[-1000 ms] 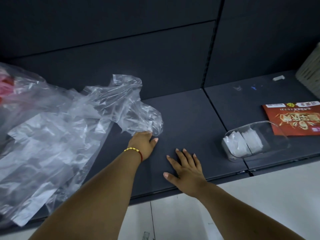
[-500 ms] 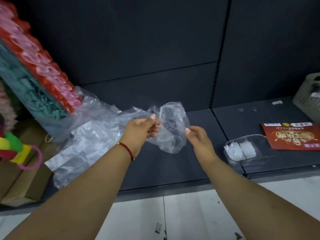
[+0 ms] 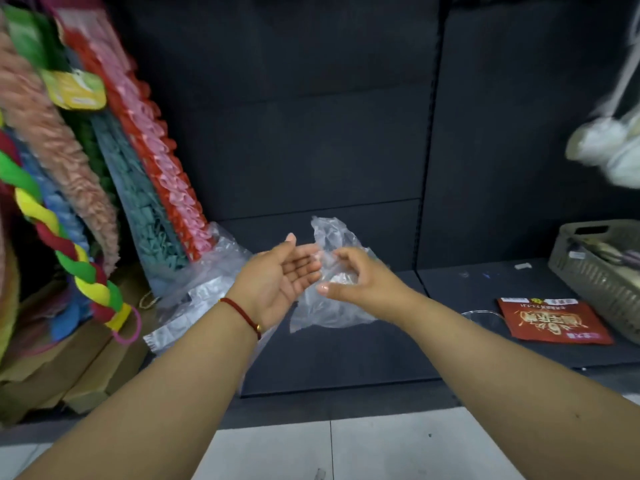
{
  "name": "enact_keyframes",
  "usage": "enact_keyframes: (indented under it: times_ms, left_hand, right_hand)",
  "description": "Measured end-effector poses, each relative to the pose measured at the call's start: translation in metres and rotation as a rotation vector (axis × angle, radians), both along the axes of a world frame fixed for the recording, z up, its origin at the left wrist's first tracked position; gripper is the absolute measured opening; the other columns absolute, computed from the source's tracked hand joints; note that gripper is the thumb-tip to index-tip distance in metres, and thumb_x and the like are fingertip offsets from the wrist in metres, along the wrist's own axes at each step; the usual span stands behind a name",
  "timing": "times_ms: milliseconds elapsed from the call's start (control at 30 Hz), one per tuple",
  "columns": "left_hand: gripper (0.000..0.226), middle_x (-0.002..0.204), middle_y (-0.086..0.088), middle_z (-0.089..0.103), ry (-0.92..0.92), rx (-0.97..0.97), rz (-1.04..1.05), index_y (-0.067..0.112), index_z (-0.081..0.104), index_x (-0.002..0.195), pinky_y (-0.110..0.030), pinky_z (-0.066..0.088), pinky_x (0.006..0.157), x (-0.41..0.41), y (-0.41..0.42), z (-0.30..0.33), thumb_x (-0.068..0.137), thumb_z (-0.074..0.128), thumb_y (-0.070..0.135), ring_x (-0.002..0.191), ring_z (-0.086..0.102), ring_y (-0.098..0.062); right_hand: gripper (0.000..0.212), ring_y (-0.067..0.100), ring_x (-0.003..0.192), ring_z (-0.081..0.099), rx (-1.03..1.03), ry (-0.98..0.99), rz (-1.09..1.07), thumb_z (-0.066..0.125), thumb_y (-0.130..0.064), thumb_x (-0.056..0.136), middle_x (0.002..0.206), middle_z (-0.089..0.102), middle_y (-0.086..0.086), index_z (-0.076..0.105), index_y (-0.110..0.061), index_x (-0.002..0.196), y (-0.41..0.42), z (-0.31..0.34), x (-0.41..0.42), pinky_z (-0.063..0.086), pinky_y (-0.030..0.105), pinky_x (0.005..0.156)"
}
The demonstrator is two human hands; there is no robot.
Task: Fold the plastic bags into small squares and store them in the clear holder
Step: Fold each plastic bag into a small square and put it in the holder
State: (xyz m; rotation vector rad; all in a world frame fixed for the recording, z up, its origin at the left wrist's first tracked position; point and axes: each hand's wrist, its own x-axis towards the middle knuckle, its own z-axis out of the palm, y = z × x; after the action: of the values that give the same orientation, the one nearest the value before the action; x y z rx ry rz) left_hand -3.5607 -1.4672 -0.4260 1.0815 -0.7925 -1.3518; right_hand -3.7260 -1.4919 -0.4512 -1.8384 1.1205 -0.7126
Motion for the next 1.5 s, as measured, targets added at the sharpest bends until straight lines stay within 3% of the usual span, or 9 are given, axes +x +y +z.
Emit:
enact_keyframes:
  times_ms: [100, 167, 300, 467, 767, 900, 1133, 1267, 1500]
  left_hand:
    - [0.036, 0.082, -0.011, 0.073, 0.036, -0.002, 0.002, -0.004, 0.066, 0.100, -0.025, 0.060, 0.071, 0.005, 0.018, 0.013, 0.102, 0.047, 0.027, 0.074, 0.071, -0.016]
    - [0.032, 0.098, -0.015, 0.071, 0.001, -0.003, 0.028, 0.001, 0.065, 0.110, -0.028, 0.060, 0.076, 0.012, 0.029, 0.018, 0.100, 0.049, 0.028, 0.085, 0.071, -0.019]
    - [0.036, 0.116, 0.002, 0.066, -0.443, -0.012, 0.050, 0.021, 0.065, 0.114, -0.031, 0.048, 0.088, 0.039, 0.053, 0.018, 0.088, 0.064, 0.046, 0.108, 0.059, -0.011]
    - [0.059, 0.114, 0.010, 0.068, -0.589, 0.000, -0.052, 0.026, 0.063, 0.118, -0.019, 0.044, 0.085, 0.066, 0.079, -0.001, 0.064, 0.071, 0.049, 0.104, 0.062, 0.002]
    - [0.065, 0.115, 0.006, 0.071, -0.567, -0.118, -0.109, 0.023, 0.066, 0.117, -0.023, 0.051, 0.093, 0.071, 0.083, -0.033, 0.057, 0.081, 0.042, 0.110, 0.064, -0.006]
    - [0.006, 0.087, 0.007, 0.076, -0.705, -0.222, 0.117, 0.013, 0.075, 0.089, -0.016, 0.052, 0.078, 0.052, 0.071, -0.040, 0.082, 0.076, 0.014, 0.085, 0.068, -0.001]
    - [0.019, 0.068, 0.015, 0.069, -0.651, -0.234, 0.387, 0.015, 0.069, 0.081, -0.010, 0.048, 0.068, 0.062, 0.060, -0.039, 0.096, 0.058, 0.015, 0.066, 0.061, 0.005]
    - [0.020, 0.073, 0.005, 0.068, -0.533, -0.193, 0.487, 0.014, 0.065, 0.082, -0.035, 0.054, 0.085, 0.078, 0.053, -0.043, 0.099, 0.055, 0.019, 0.075, 0.065, -0.013]
    - [0.028, 0.062, 0.004, 0.064, -0.511, -0.191, 0.575, 0.013, 0.058, 0.077, -0.033, 0.054, 0.076, 0.083, 0.047, -0.046, 0.102, 0.049, 0.022, 0.066, 0.062, -0.015]
  right_hand:
    - [0.021, 0.003, 0.071, 0.053, 0.007, -0.069, 0.024, 0.074, -0.027, 0.085, 0.077, 0.057, -0.008, 0.060, -0.013, 0.081, 0.010, 0.011, 0.004, 0.045, 0.022, 0.071]
    - [0.028, 0.011, 0.065, 0.051, 0.041, -0.169, -0.003, 0.072, -0.021, 0.087, 0.066, 0.053, -0.003, 0.052, -0.017, 0.067, 0.014, 0.014, 0.007, 0.046, 0.028, 0.067]
    - [0.023, 0.018, 0.068, 0.058, 0.165, -0.345, -0.026, 0.065, -0.023, 0.093, 0.066, 0.063, 0.004, 0.060, -0.011, 0.074, 0.020, 0.019, 0.011, 0.050, 0.032, 0.075]
    - [0.032, 0.012, 0.066, 0.059, 0.254, -0.446, -0.051, 0.053, -0.027, 0.099, 0.059, 0.059, 0.005, 0.054, -0.012, 0.072, 0.024, 0.019, 0.019, 0.049, 0.018, 0.067]
    - [0.021, 0.018, 0.063, 0.065, 0.503, -0.677, -0.210, 0.057, -0.029, 0.098, 0.063, 0.063, 0.007, 0.061, -0.008, 0.097, 0.021, 0.007, 0.027, 0.057, 0.038, 0.072]
    - [0.021, 0.019, 0.057, 0.064, 0.603, -0.791, -0.272, 0.058, -0.025, 0.098, 0.066, 0.063, 0.008, 0.063, -0.004, 0.101, 0.018, 0.007, 0.027, 0.059, 0.034, 0.061]
    - [0.021, 0.014, 0.054, 0.060, 0.714, -0.926, -0.326, 0.057, -0.025, 0.098, 0.058, 0.061, 0.001, 0.061, -0.009, 0.086, 0.009, 0.008, 0.018, 0.053, 0.027, 0.049]
    - [0.029, 0.013, 0.052, 0.055, 0.694, -0.881, -0.429, 0.061, -0.033, 0.095, 0.057, 0.054, 0.001, 0.057, -0.011, 0.077, 0.002, 0.001, 0.010, 0.056, 0.029, 0.054]
    - [0.016, 0.013, 0.061, 0.061, 0.712, -1.035, -0.525, 0.066, -0.018, 0.092, 0.079, 0.061, 0.006, 0.060, -0.006, 0.100, -0.005, -0.002, -0.004, 0.056, 0.025, 0.052]
